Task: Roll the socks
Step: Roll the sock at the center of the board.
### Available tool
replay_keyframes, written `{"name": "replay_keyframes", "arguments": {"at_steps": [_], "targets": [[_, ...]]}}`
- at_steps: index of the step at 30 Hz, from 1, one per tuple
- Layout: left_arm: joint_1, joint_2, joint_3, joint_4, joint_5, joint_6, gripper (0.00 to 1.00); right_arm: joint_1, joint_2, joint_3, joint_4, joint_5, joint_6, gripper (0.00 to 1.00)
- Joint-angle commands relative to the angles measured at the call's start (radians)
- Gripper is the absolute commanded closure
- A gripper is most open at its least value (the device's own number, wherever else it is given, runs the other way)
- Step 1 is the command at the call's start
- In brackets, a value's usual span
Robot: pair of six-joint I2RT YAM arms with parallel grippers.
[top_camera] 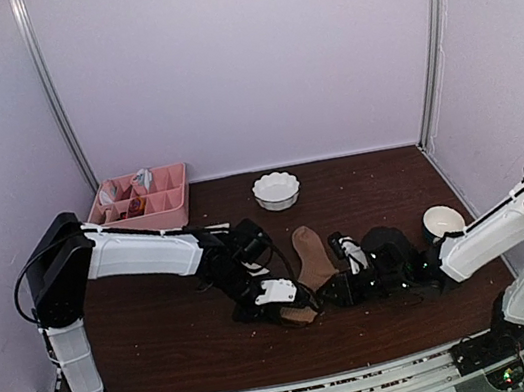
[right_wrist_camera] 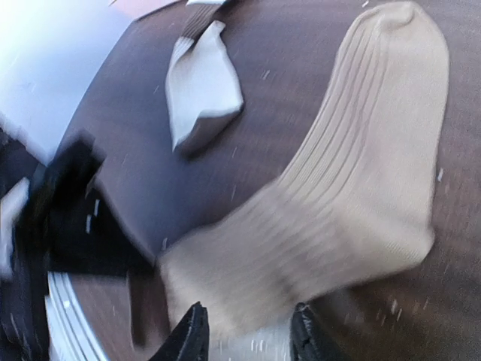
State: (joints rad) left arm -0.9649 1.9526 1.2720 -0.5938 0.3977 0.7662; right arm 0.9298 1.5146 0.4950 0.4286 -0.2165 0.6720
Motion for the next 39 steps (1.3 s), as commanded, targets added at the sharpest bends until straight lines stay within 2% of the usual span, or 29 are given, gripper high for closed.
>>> {"name": "replay_keyframes", "arguments": {"at_steps": [1, 6, 11, 17, 24, 26, 27, 29, 30, 31, 32, 39], "targets": [[0.000, -0.038, -0.050, -0.028, 0.001, -0.038, 1.00, -0.056, 0.107, 0.198, -0.225, 0.053, -0.122, 0.67], [0.002, -0.055, -0.104, 0.003, -0.040, -0.058, 1.00, -0.067, 0.286, 0.390, -0.338, 0.007, -0.161, 0.79], [0.005, -0.048, -0.106, 0.003, -0.062, -0.077, 1.00, -0.071, 0.402, 0.501, -0.430, -0.008, -0.156, 0.91], [0.006, -0.059, -0.095, -0.037, -0.064, -0.091, 1.00, -0.071, 0.502, 0.632, -0.506, -0.030, -0.186, 0.93], [0.006, -0.073, -0.089, -0.055, -0.070, -0.118, 1.00, -0.064, 0.515, 0.745, -0.447, -0.133, -0.264, 0.88], [0.006, -0.058, -0.076, -0.057, -0.085, -0.124, 1.00, -0.064, 0.464, 0.718, -0.424, -0.119, -0.290, 0.83], [0.006, -0.048, -0.068, -0.063, -0.088, -0.124, 1.00, -0.064, 0.427, 0.684, -0.404, -0.101, -0.299, 0.77], [0.007, -0.030, -0.052, -0.071, -0.087, -0.123, 1.00, -0.065, 0.337, 0.593, -0.344, -0.054, -0.309, 0.50], [0.008, -0.023, -0.044, -0.073, -0.083, -0.123, 1.00, -0.065, 0.290, 0.537, -0.294, -0.033, -0.315, 0.29], [0.008, -0.017, -0.037, -0.077, -0.078, -0.124, 1.00, -0.067, 0.237, 0.478, -0.254, -0.009, -0.317, 0.03], [0.009, -0.010, -0.030, -0.083, -0.075, -0.123, 1.00, -0.069, 0.186, 0.415, -0.221, 0.023, -0.313, 0.00], [0.032, 0.044, 0.045, -0.172, 0.008, -0.128, 1.00, -0.059, -0.233, 0.063, -0.106, 0.367, -0.269, 0.00]]}}
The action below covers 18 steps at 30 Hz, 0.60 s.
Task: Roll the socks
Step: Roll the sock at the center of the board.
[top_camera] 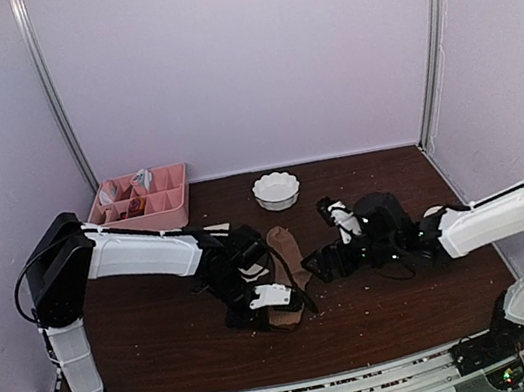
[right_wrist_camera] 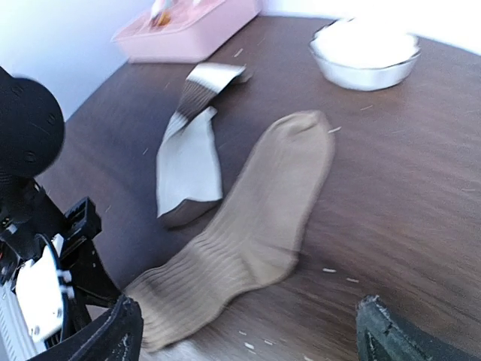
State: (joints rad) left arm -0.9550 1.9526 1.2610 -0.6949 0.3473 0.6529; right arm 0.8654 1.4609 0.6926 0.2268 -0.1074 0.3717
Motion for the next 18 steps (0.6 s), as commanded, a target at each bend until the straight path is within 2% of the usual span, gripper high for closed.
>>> {"name": "replay_keyframes", "arguments": {"at_steps": [1, 3, 4, 5, 7, 8, 11, 13, 16, 18], "targets": [[0.027, 0.056, 0.074, -0.090, 0.075, -0.016, 1.00, 0.006, -0.235, -0.170, 0.098, 0.324, 0.075, 0.00], [0.036, 0.079, 0.110, -0.132, 0.109, -0.015, 1.00, 0.001, -0.332, -0.244, 0.107, 0.482, 0.205, 0.00], [0.041, 0.092, 0.128, -0.150, 0.124, -0.015, 1.00, -0.006, -0.373, -0.287, 0.132, 0.512, 0.251, 0.00], [0.045, 0.105, 0.153, -0.171, 0.140, -0.016, 1.00, -0.012, -0.420, -0.364, 0.211, 0.477, 0.237, 0.00], [0.053, 0.129, 0.193, -0.218, 0.172, -0.015, 1.00, -0.012, -0.444, -0.461, 0.429, 0.365, 0.145, 0.00], [0.058, 0.144, 0.212, -0.244, 0.189, -0.014, 1.00, -0.010, -0.437, -0.466, 0.454, 0.314, 0.105, 0.00], [0.071, 0.184, 0.265, -0.306, 0.251, -0.017, 1.00, 0.048, -0.409, -0.419, 0.263, 0.243, -0.032, 0.04], [0.076, 0.207, 0.289, -0.333, 0.271, -0.017, 1.00, 0.113, -0.394, -0.456, 0.289, 0.210, -0.141, 0.07], [0.078, 0.223, 0.303, -0.344, 0.264, -0.017, 1.00, 0.209, -0.367, -0.514, 0.396, 0.198, -0.245, 0.17], [0.078, 0.235, 0.313, -0.353, 0.261, -0.018, 1.00, 0.261, -0.307, -0.490, 0.397, 0.177, -0.308, 0.21]]}}
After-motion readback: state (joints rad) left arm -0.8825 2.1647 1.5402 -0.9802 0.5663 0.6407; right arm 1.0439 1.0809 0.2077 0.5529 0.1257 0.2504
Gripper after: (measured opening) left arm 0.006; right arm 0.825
